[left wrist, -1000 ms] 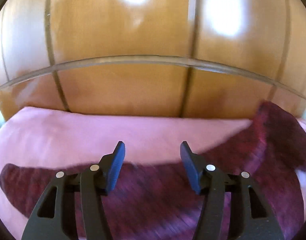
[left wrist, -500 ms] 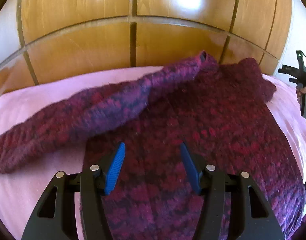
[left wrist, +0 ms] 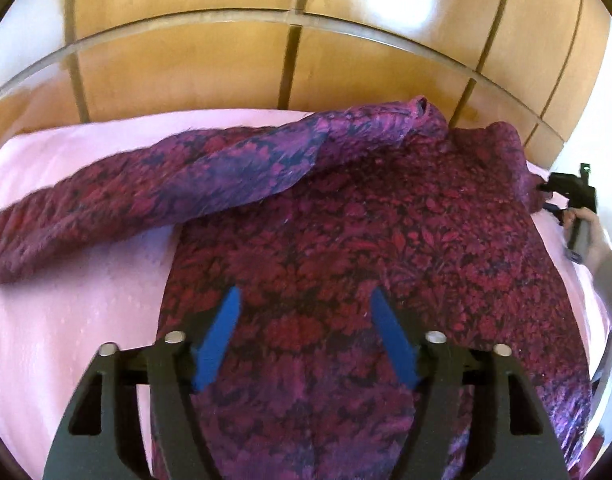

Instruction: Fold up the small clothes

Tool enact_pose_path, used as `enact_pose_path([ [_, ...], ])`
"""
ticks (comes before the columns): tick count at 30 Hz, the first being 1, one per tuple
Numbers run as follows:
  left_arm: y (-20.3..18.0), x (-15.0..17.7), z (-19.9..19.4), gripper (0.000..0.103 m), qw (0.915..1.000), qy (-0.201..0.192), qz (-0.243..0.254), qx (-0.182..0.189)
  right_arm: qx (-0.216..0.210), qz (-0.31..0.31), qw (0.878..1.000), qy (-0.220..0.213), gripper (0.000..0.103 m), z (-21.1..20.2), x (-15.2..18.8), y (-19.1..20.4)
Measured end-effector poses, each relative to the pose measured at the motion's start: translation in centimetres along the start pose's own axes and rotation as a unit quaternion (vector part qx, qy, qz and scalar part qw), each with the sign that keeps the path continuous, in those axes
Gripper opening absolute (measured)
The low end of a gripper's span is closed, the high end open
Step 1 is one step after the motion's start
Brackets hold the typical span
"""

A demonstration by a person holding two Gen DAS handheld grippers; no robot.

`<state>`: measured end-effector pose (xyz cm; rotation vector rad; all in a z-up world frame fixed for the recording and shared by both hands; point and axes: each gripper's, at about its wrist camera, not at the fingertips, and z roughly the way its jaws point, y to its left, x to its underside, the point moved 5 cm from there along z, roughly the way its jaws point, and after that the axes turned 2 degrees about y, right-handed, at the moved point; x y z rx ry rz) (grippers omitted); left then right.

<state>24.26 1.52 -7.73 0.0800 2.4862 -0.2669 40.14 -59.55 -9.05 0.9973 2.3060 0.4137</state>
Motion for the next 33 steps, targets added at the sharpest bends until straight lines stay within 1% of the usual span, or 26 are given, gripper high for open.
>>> enact_pose_path([
  [1,0.1,0.3,-0.1,0.068,1.0000,0.003,-0.002,-0.003,0.022,-0.010,1.000,-0.003,0.033,0.4,-0.4,0.4],
  [2,0.3,0.5,-0.2,0.068,1.0000,0.005,-0.003,-0.005,0.048,-0.033,0.998,-0.006,0.018,0.4,-0.7,1.1],
  [3,0.4,0.6,-0.3,0.069,1.0000,0.005,-0.004,-0.004,0.064,-0.051,0.997,-0.008,0.013,0.3,-0.8,1.5],
  [6,0.6,0.7,-0.8,0.068,1.0000,0.004,-0.006,-0.001,0.112,-0.122,0.985,-0.053,0.011,-3.3,-0.6,3.0],
  [7,0.9,0.7,-1.1,0.068,0.9999,0.002,-0.010,0.002,0.129,-0.137,0.979,-0.076,0.011,-5.5,-0.4,2.8],
  [9,1.7,0.8,-1.7,0.068,0.9997,0.000,-0.023,0.008,0.150,-0.141,0.972,-0.112,0.010,-9.3,0.2,1.5],
  [10,2.0,0.9,-1.9,0.068,0.9995,0.000,-0.029,0.009,0.166,-0.133,0.969,-0.125,0.010,-11.6,0.8,-0.4],
  [12,3.2,1.0,-2.3,0.068,0.9989,0.000,-0.047,0.008,0.173,-0.114,0.971,-0.117,0.010,-13.1,1.9,-2.8],
  [13,4.3,1.2,-2.6,0.068,0.9980,0.003,-0.063,0.010,0.180,-0.107,0.972,-0.103,0.010,-13.3,3.0,-4.4],
  [14,5.4,1.4,-2.8,0.068,0.9967,0.009,-0.080,0.003,0.186,-0.101,0.973,-0.086,0.011,-13.0,4.0,-5.5],
  [16,7.9,1.9,-3.5,0.068,0.9930,0.017,-0.116,-0.012,0.189,-0.088,0.976,-0.055,0.013,-12.3,6.4,-7.3],
  [17,9.2,2.2,-4.0,0.068,0.9904,0.020,-0.135,-0.016,0.186,-0.085,0.978,-0.052,0.018,-12.4,6.9,-7.7],
  [18,10.3,2.4,-4.2,0.068,0.9886,0.024,-0.147,-0.024,0.180,-0.082,0.979,-0.058,0.033,-12.7,7.3,-7.8],
  [19,12.0,2.8,-4.9,0.069,0.9851,0.025,-0.163,-0.047,0.177,-0.071,0.979,-0.064,0.044,-13.4,7.6,-7.9],
  [20,13.4,3.2,-5.6,0.068,0.9825,0.018,-0.175,-0.062,0.177,-0.066,0.980,-0.068,0.062,-14.0,8.2,-7.9],
  [21,14.6,3.5,-6.2,0.068,0.9804,0.010,-0.181,-0.077,0.180,-0.065,0.978,-0.078,0.065,-15.0,8.5,-7.8],
  [22,15.8,3.8,-6.8,0.069,0.9785,0.005,-0.182,-0.096,0.184,-0.075,0.976,-0.087,0.066,-15.9,8.7,-7.4],
  [24,18.1,4.5,-7.9,0.068,0.9742,-0.007,-0.170,-0.148,0.181,-0.102,0.973,-0.098,0.073,-17.5,9.6,-6.4],
  [26,19.1,4.7,-8.2,0.070,0.9742,-0.007,-0.153,-0.166,0.160,-0.140,0.972,-0.099,0.073,-18.1,11.1,-3.7],
  [27,19.4,4.8,-8.1,0.074,0.9743,-0.007,-0.142,-0.174,0.139,-0.165,0.972,-0.094,0.073,-18.8,12.7,-2.1],
  [29,20.1,4.7,-8.2,0.074,0.9709,-0.014,-0.126,-0.203,0.106,-0.201,0.971,-0.077,0.073,-18.9,15.5,0.6],
  [30,20.4,4.8,-8.5,0.074,0.9693,-0.020,-0.112,-0.218,0.086,-0.233,0.967,-0.064,0.073,-18.9,17.5,2.6],
  [31,20.6,4.6,-8.6,0.074,0.9661,-0.027,-0.086,-0.242,0.075,-0.252,0.963,-0.057,0.073,-18.8,18.8,3.8],
  [33,20.8,4.3,-8.7,0.075,0.9598,-0.038,-0.051,-0.273,0.040,-0.288,0.956,-0.036,0.073,-18.1,22.1,7.0],
])
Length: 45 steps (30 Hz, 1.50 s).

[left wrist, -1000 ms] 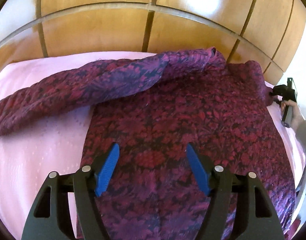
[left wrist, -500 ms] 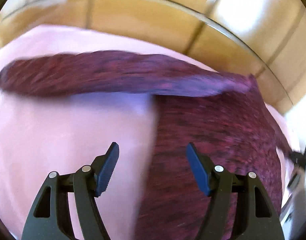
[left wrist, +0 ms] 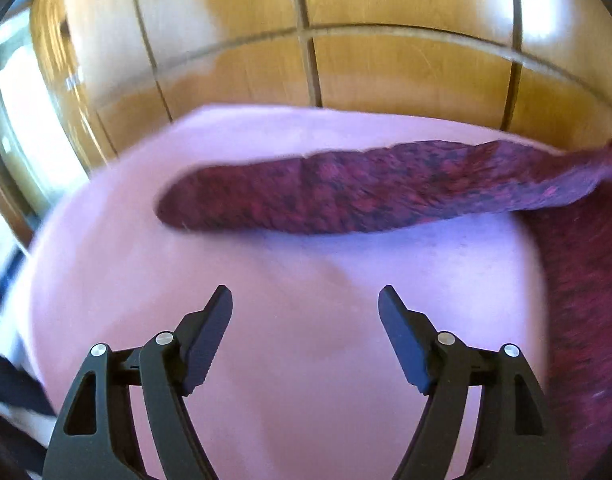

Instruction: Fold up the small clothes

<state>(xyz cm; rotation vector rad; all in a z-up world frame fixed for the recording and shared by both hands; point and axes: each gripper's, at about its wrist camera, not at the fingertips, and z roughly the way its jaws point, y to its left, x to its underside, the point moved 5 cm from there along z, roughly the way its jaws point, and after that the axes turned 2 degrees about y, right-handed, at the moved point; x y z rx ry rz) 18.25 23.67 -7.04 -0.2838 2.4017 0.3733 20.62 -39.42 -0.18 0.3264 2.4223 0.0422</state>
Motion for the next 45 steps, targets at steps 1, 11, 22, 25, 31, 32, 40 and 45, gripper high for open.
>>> enact_pose_path([
  [1,0.0,-0.4,0.3,0.079,0.9997,-0.012,0.019,-0.014,-0.026,-0.017,0.999,0.009,0.073,0.1,0.6,2.5],
  [11,0.4,-4.1,5.6,0.074,0.9938,-0.028,0.103,-0.030,-0.203,-0.079,0.974,0.067,0.071,3.3,2.3,19.8],
  [22,2.8,-10.2,0.5,0.007,0.9886,-0.023,0.027,0.146,-0.221,-0.240,0.943,0.066,0.062,9.4,1.0,33.7],
  [25,3.6,-13.4,-1.7,0.007,0.9790,-0.002,-0.005,0.204,-0.221,-0.232,0.947,0.032,0.062,10.7,-2.5,36.8],
  [31,6.2,-19.5,4.3,0.015,0.9752,0.084,-0.124,0.163,-0.190,-0.156,0.969,-0.033,0.063,12.9,-10.6,40.4],
  [32,6.9,-20.1,5.5,0.015,0.9818,0.080,-0.125,0.118,-0.191,-0.151,0.969,-0.033,0.064,13.0,-10.9,40.2],
  [40,11.2,-17.4,9.6,0.050,0.9813,0.077,-0.170,-0.048,-0.183,-0.211,0.960,-0.023,0.075,10.9,-4.6,33.5],
  [45,7.0,-12.6,8.8,0.052,0.9754,0.095,-0.191,0.055,-0.169,-0.219,0.961,0.005,0.077,9.5,-0.4,28.5],
])
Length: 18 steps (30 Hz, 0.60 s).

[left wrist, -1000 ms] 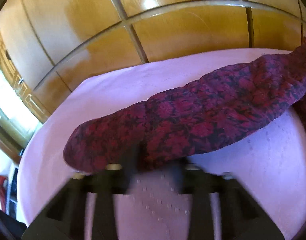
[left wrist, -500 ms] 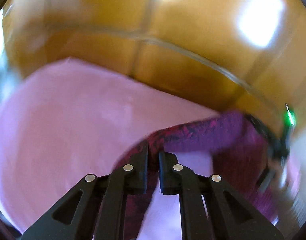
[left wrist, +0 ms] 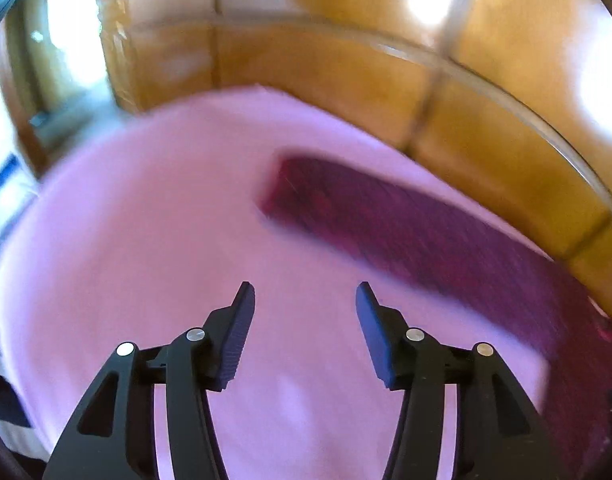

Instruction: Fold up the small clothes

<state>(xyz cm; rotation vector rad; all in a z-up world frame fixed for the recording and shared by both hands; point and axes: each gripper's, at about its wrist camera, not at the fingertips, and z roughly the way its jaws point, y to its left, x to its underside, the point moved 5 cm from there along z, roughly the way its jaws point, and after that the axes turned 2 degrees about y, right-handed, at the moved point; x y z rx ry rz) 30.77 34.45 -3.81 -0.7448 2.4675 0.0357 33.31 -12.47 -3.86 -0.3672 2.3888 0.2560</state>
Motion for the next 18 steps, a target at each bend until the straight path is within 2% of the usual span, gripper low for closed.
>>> enact_pose_path([
  [2,-1.3,1.5,0.8,0.052,0.9992,0.012,-0.002,0.038,0.002,0.009,1.000,0.019,0.077,-1.6,2.4,-1.1],
  [4,-3.7,4.4,0.1,0.052,0.9950,0.023,-0.001,0.098,0.023,0.015,0.999,0.026,0.077,-4.0,5.0,-2.4],
  [6,-6.8,6.7,-0.6,0.052,0.9888,0.032,0.034,0.142,0.049,0.022,0.998,0.029,0.077,-6.4,7.6,-4.3],
  [8,-10.4,10.6,-2.6,0.052,0.9728,0.038,0.101,0.205,0.075,0.046,0.996,0.034,0.077,-9.2,10.1,-6.7],
  [9,-11.2,11.6,-3.1,0.052,0.9678,0.043,0.116,0.219,0.089,0.069,0.993,0.041,0.078,-10.8,11.8,-8.4],
  [11,-12.8,15.2,-4.4,0.052,0.9513,0.056,0.150,0.263,0.117,0.096,0.987,0.049,0.078,-13.0,14.2,-10.8],
  [12,-13.5,17.3,-5.0,0.052,0.9413,0.076,0.163,0.286,0.129,0.110,0.984,0.051,0.078,-14.2,15.4,-11.9],
  [14,-13.8,19.5,-5.7,0.052,0.9317,0.097,0.171,0.305,0.132,0.148,0.978,0.067,0.078,-16.0,18.2,-13.8],
  [16,-14.0,21.6,-6.2,0.052,0.9208,0.122,0.172,0.328,0.105,0.192,0.972,0.083,0.078,-17.1,20.9,-14.9],
  [18,-13.8,23.6,-6.7,0.052,0.9218,0.129,0.180,0.318,0.073,0.223,0.967,0.097,0.074,-17.8,23.1,-15.0],
])
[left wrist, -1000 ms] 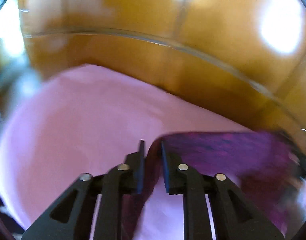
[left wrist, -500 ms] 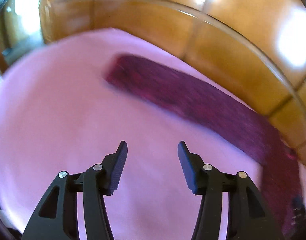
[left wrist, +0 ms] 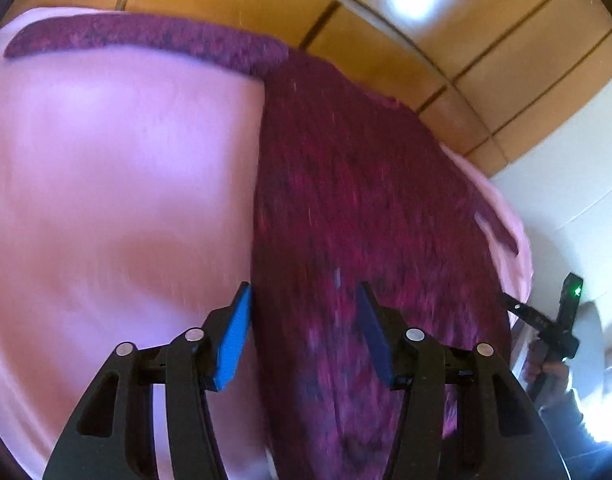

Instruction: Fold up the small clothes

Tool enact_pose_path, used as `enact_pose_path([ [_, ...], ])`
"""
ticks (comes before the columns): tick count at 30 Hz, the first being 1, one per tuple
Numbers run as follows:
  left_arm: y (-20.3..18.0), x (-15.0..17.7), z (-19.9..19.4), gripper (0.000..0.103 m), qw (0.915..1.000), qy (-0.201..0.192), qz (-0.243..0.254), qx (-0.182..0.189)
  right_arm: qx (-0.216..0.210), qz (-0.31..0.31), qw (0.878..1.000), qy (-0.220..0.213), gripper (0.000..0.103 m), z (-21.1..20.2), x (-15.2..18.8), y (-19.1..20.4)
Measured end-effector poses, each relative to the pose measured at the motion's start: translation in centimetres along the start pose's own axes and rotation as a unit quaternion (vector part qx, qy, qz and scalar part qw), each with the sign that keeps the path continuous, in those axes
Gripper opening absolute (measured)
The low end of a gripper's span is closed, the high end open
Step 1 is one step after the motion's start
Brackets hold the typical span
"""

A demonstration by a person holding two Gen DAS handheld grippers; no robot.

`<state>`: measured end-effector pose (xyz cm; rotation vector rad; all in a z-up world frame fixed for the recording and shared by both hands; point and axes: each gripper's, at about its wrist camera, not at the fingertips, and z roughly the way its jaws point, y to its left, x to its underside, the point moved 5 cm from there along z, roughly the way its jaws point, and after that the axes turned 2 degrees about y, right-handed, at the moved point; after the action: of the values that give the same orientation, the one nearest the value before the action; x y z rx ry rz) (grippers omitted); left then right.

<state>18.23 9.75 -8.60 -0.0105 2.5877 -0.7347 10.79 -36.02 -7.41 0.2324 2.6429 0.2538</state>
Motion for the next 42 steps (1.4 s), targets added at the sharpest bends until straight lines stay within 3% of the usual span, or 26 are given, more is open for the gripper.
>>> enact_pose_path([
  [5,-1.9,3.8,-0.1,0.049,1.0000,0.006,0.000,-0.001,-0.086,0.021,0.995,0.034,0.065,-0.2,3.7,1.5],
  [7,-1.9,4.0,0.1,0.021,0.9999,0.003,0.007,-0.012,-0.082,-0.015,0.996,0.038,0.043,0.1,4.5,3.1],
  [9,-2.5,3.6,0.2,0.016,0.9998,-0.005,0.010,-0.015,-0.063,-0.053,0.996,0.033,0.020,0.1,4.7,4.7],
  [11,-3.1,3.9,-0.5,0.014,0.9995,-0.014,0.021,-0.017,-0.044,-0.081,0.995,0.023,0.014,-0.8,4.3,5.5],
  [16,-4.1,5.3,-3.4,0.013,0.9987,-0.029,0.041,-0.007,-0.042,-0.113,0.993,-0.014,0.013,-5.2,3.6,5.7],
  [19,-3.8,7.4,-2.5,0.013,0.9993,-0.007,0.034,-0.018,-0.027,-0.126,0.992,0.012,0.013,-4.3,5.4,5.4],
  [23,-3.6,8.1,-1.7,0.016,0.9987,0.009,0.033,-0.039,-0.027,-0.096,0.994,0.052,0.013,-1.8,7.5,4.1],
  [25,-4.2,7.1,-2.7,0.024,0.9972,-0.008,0.051,-0.054,-0.032,-0.100,0.993,0.050,0.013,-2.0,7.4,4.6],
  [27,-4.9,5.7,-3.6,0.036,0.9934,-0.038,0.076,-0.076,-0.045,-0.105,0.992,0.045,0.022,-2.4,7.0,4.7],
  [28,-5.2,5.1,-3.8,0.046,0.9915,-0.052,0.084,-0.085,-0.056,-0.095,0.993,0.044,0.026,-2.7,6.6,3.9],
  [30,-5.8,3.2,-4.3,0.054,0.9877,-0.083,0.094,-0.094,-0.056,-0.059,0.997,0.015,0.038,-3.3,4.7,2.3],
  [35,-8.4,-1.7,-1.6,0.054,0.9874,-0.106,0.094,-0.070,-0.056,0.086,0.994,-0.049,0.045,-3.2,-1.1,-4.7],
  [38,-9.6,-2.9,1.4,0.054,0.9867,-0.097,0.107,-0.074,-0.063,0.210,0.972,-0.090,0.046,-2.0,-5.0,-10.7],
  [42,-10.2,-2.9,4.6,0.054,0.9868,-0.071,0.117,-0.086,-0.074,0.356,0.922,-0.132,0.045,0.6,-9.5,-18.3],
])
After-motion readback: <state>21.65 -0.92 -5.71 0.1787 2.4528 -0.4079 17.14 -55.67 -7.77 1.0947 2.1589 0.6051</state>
